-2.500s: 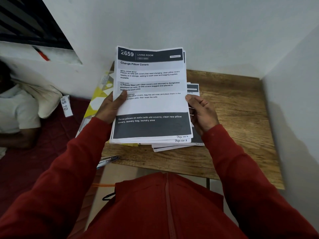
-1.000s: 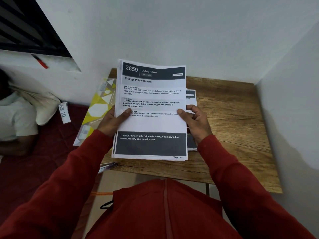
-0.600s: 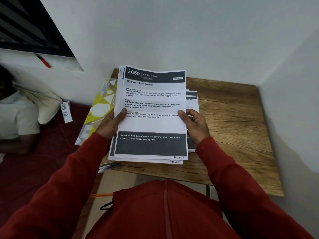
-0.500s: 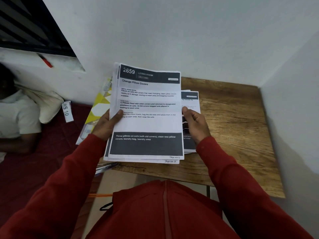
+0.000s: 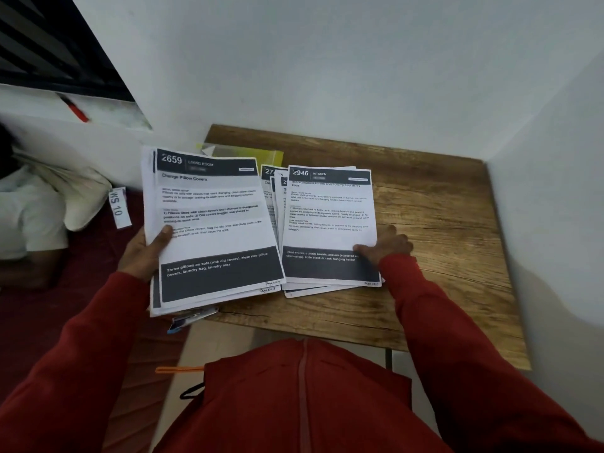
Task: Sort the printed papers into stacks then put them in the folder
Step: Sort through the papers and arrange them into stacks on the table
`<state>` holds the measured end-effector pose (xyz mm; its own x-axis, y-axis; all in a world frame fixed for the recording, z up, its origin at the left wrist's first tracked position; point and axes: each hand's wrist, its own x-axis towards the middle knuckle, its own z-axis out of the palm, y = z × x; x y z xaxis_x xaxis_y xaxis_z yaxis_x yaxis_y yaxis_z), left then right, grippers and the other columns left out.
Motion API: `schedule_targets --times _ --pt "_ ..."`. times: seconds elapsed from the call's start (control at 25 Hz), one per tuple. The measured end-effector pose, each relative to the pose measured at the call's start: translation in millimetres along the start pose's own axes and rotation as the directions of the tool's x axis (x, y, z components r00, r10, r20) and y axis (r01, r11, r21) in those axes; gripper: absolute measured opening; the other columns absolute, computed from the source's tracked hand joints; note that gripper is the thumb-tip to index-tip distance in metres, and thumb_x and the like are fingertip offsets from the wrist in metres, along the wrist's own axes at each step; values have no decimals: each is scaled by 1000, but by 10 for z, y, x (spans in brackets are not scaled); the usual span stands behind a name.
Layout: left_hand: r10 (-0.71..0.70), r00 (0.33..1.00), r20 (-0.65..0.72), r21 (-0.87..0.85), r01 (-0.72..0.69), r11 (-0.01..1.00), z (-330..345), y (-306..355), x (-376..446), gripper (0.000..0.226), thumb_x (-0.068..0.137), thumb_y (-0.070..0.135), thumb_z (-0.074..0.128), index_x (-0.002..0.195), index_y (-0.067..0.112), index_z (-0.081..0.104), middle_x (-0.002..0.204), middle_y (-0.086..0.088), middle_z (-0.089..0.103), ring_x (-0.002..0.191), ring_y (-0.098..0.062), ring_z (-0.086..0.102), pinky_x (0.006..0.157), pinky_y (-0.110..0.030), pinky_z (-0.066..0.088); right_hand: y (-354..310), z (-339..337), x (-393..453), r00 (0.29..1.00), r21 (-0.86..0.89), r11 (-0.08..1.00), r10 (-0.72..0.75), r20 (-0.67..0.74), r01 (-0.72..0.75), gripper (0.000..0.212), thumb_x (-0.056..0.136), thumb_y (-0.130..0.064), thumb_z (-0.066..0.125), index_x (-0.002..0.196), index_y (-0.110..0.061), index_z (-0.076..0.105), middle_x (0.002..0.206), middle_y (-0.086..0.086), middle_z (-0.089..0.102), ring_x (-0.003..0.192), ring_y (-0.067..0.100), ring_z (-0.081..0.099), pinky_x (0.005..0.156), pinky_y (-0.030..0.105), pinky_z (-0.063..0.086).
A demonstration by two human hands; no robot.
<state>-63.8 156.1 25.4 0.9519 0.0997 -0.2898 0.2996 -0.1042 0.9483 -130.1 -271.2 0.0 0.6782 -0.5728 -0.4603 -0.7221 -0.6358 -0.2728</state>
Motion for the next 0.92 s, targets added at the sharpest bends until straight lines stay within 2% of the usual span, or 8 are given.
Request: schedule_targets --times 0.16,0.32,0.4,0.44,0.52,0.6,0.68,0.92 --pt "-5 1000 22 -7 5 1000 43 9 3 33 98 21 54 129 11 53 104 1 65 73 -1 69 67 -18 58 -127 41 34 999 55 998 37 36 -39 88 72 -43 81 134 -4 33 134 23 51 126 43 45 104 51 40" --pt "7 999 35 -15 -6 1000 34 -9 36 33 97 23 55 128 12 54 108 -2 67 81 -6 70 74 -23 59 -231 13 -12 996 -3 999 -44 78 44 50 84 -32 71 121 -5 53 124 16 61 116 36 56 99 40 45" --pt "12 999 34 -7 -12 1000 5 -30 42 30 97 24 55 125 15 56 111 -5 67 88 -12 68 80 -28 58 -252 47 -63 997 -10 997 -72 38 72 42 85 -30 69 118 -6 58 122 15 63 113 35 57 95 36 45" --pt "15 999 37 -10 -15 1000 -8 -34 39 28 97 23 55 124 16 57 112 -5 67 90 -14 67 82 -28 57 -241 52 -95 997 34 996 -78 2 78 40 85 -28 68 118 -7 60 121 15 64 111 34 58 91 34 46" --pt "20 999 43 -25 -19 999 -16 -25 23 26 98 20 53 123 16 55 109 0 66 89 -11 67 80 -24 57 -164 10 -140 996 245 967 -59 -63 73 34 85 -19 67 116 -7 62 117 13 66 98 30 61 80 30 47" --pt "24 999 36 -32 -23 999 -30 -19 19 26 98 18 52 124 15 54 106 3 66 83 -4 68 77 -20 57 -19 -98 -148 994 398 915 -25 -105 65 33 83 -12 69 116 -7 64 114 13 68 90 25 60 76 28 44" --pt "13 999 33 -36 -12 999 -41 -27 43 25 98 19 52 123 16 54 108 2 65 83 -4 68 78 -21 57 198 -225 -143 989 464 885 20 -145 50 37 82 -10 72 118 -5 65 116 15 68 93 27 62 77 28 44" --pt "15 994 112 -43 -11 999 200 -14 86 30 97 22 54 127 16 56 114 -5 66 91 -15 66 81 -27 58 975 -583 -107 958 514 858 165 -234 -22 44 78 -8 76 120 1 63 123 21 64 108 37 62 88 35 46"
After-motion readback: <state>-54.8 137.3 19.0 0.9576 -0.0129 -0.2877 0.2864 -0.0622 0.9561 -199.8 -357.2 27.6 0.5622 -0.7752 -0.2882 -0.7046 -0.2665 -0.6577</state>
